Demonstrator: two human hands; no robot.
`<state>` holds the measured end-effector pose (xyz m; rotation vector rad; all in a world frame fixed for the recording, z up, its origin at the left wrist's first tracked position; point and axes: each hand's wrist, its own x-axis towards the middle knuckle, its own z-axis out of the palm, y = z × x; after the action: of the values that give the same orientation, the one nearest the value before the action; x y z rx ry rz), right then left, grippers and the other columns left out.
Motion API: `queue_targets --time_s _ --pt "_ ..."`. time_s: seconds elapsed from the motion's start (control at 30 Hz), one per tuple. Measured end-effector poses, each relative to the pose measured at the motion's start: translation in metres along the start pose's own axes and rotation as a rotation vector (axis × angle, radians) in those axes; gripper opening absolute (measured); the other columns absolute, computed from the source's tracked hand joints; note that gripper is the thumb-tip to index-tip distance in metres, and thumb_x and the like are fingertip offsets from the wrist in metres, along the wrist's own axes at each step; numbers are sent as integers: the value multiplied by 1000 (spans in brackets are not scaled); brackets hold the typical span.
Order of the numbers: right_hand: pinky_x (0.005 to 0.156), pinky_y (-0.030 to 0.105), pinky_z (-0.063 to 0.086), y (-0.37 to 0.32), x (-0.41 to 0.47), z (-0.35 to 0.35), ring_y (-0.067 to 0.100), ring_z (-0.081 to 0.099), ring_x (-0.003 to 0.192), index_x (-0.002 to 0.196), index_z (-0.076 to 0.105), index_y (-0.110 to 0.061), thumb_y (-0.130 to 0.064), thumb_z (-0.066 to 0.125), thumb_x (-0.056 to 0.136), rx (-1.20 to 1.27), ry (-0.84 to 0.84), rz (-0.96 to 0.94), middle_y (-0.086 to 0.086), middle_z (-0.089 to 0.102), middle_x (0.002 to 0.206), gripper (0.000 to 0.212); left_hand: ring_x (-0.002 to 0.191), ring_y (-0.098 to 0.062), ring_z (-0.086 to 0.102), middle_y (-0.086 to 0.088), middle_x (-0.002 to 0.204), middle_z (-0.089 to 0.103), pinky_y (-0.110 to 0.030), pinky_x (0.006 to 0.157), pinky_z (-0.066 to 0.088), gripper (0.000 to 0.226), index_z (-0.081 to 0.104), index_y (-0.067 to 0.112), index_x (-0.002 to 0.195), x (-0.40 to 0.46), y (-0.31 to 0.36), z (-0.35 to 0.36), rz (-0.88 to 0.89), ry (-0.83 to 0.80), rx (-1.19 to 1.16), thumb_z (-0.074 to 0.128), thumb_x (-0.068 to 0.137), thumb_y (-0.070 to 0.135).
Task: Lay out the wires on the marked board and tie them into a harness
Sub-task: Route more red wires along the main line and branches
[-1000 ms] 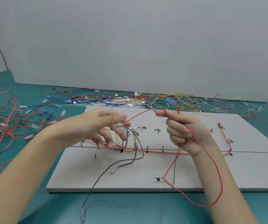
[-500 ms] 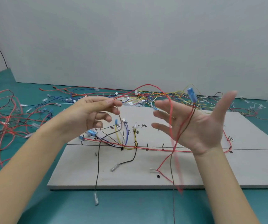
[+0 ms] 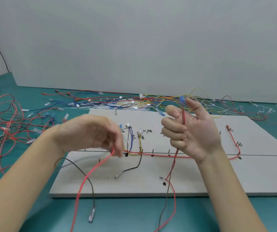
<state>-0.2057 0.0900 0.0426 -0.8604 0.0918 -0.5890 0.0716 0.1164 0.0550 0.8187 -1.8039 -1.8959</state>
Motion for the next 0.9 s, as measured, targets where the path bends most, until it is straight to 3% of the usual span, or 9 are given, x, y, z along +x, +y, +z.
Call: queue_targets --time_s 0.1,0.23,0.33,0.4,0.5,0.67,0.9 --pt "40 20 9 4 1 4 11 21 55 78 48 -12 -30 27 94 -17 78 1 -2 24 65 32 89 -21 70 -11 97 75 -27 85 55 52 79 14 84 13 -5 12 -116 20 108 75 62 61" --pt "35 16 13 12 6 7 10 20 53 77 60 -11 -26 33 94 -171 128 73 -2 25 61 35 87 -17 69 -8 105 73 -27 82 57 39 77 20 98 27 -11 20 85 362 32 63 77 50" --pt "30 12 22 18 11 12 9 24 48 91 68 -4 -26 41 94 -234 31 184 -3 37 54 35 84 -19 66 -6 104 71 -29 78 57 34 74 18 107 33 -13 28 166 460 -78 62 85 41" --pt "29 14 30 23 14 14 7 35 42 102 67 2 -24 35 98 -270 -45 284 -1 45 53 41 82 -19 65 -5 99 70 -29 72 56 34 75 18 105 37 -14 38 198 469 -115 64 82 41" --pt "32 18 37 29 15 18 10 49 37 114 62 6 -23 31 101 -416 -84 348 3 49 54 45 73 -13 65 -1 81 69 -23 62 54 23 77 15 87 41 -13 52 241 506 -94 74 76 35" --pt "45 20 45 29 15 16 12 53 44 115 68 -4 -29 41 101 -562 56 217 2 56 58 40 63 -11 64 -2 74 68 -18 57 51 19 76 15 80 35 -8 48 307 560 -144 73 73 32" --pt "63 25 53 26 14 9 17 66 67 97 76 -11 -16 64 88 -616 326 72 6 69 78 17 62 -11 69 -1 68 68 -16 54 54 27 74 12 85 29 -3 33 300 788 -218 72 69 33"
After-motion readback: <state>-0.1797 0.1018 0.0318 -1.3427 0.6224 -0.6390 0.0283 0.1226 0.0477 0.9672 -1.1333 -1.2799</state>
